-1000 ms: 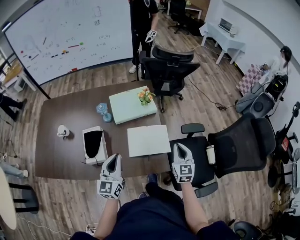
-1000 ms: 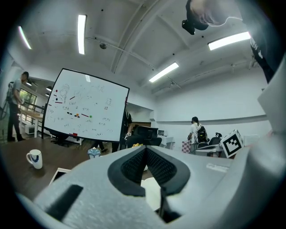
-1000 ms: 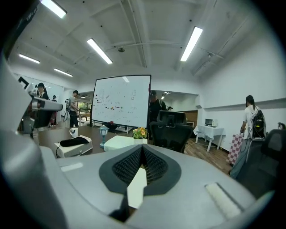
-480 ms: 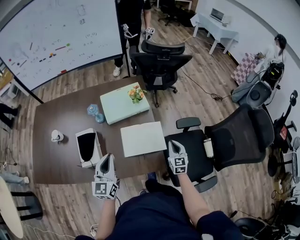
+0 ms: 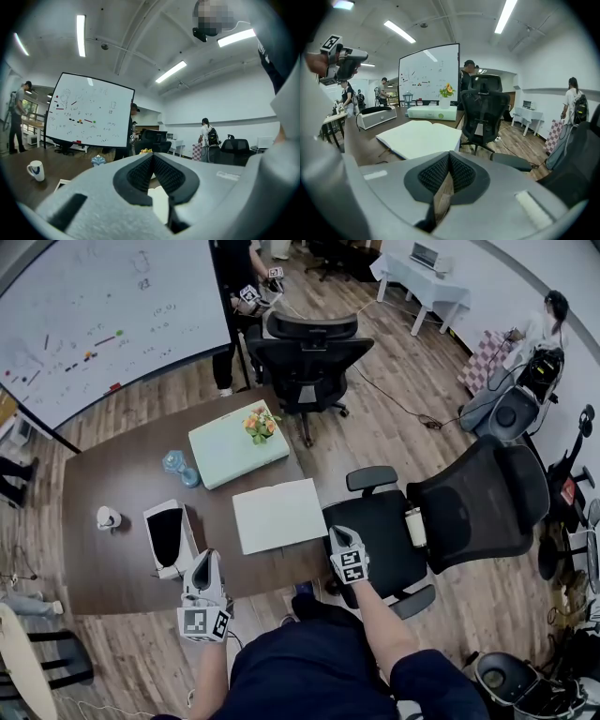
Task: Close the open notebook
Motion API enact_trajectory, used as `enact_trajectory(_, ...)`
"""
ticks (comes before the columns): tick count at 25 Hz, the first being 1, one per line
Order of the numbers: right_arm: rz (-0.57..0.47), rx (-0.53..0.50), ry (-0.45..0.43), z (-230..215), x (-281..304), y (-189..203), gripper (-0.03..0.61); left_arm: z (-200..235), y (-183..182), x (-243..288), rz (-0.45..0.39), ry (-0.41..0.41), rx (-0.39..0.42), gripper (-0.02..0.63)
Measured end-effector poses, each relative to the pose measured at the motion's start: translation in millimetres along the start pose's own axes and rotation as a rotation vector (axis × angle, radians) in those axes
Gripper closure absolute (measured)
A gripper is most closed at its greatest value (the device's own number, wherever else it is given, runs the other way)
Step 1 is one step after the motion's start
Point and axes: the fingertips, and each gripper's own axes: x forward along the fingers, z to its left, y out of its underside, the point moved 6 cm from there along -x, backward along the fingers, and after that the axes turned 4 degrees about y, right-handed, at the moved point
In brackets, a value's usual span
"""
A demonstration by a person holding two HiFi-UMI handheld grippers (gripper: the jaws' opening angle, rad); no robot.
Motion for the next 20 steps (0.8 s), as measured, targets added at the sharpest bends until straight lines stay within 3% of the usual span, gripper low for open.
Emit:
enact_trajectory(13,0.177,-0.006,-0.075,1.8,25.2,53.0,0.568,-2.8,4.6,14.0,0.059,0.013,0.009,0.627)
enact_trajectory(20,0.19,-0.005,-0.123,7.0,37.4,58.8,0.568,-0.3,8.4,19.8,0.076,0.002,0.006,0.627)
